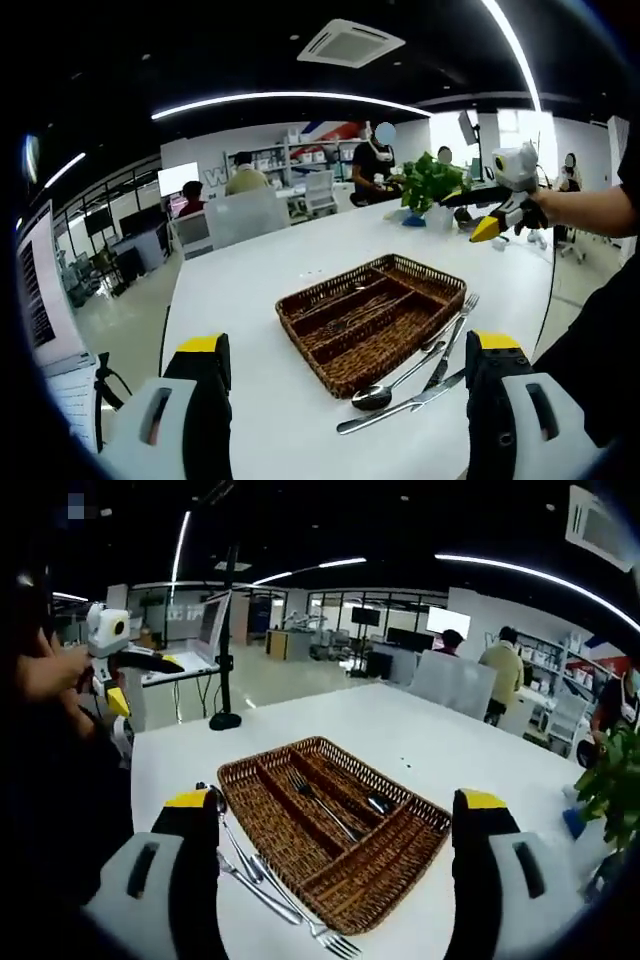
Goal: Arrange the knives, forks, and spoons in their matching storage slots by inserting each utensil handle-first until every utensil is classified and aligned in the correct compartment
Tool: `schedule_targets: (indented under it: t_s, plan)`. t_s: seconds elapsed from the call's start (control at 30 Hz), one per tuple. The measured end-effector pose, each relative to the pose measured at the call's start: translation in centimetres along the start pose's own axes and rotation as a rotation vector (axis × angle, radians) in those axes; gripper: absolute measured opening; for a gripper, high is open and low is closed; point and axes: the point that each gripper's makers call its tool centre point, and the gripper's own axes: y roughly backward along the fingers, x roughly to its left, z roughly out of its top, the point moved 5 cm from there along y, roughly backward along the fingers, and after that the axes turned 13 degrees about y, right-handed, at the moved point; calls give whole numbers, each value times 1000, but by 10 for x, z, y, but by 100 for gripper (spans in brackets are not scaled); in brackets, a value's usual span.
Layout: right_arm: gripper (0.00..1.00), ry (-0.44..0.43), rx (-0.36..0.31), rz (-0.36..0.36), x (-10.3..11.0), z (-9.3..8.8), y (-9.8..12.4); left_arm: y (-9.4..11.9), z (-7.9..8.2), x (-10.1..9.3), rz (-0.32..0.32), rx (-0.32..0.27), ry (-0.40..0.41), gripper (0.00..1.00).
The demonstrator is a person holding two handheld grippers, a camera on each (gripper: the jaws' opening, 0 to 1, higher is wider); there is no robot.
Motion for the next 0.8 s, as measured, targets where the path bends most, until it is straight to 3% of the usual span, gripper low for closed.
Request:
schedule_targets:
  t_s: [0.07,0.23,0.43,0.8]
  plan:
    - [100,-31,-6,-7,6,-5,17,1,0,0,-5,-5,2,99]
    - [100,-10,13,-15,18,-13,47,5,1,-7,-26,1,-3,99]
    - [100,-15,13,-45,17,-23,80,4,-4,-5,-19,21,-5,99]
    - [100,-45,15,-76,11,-33,93,2,-2,-8,-16,20,4,99]
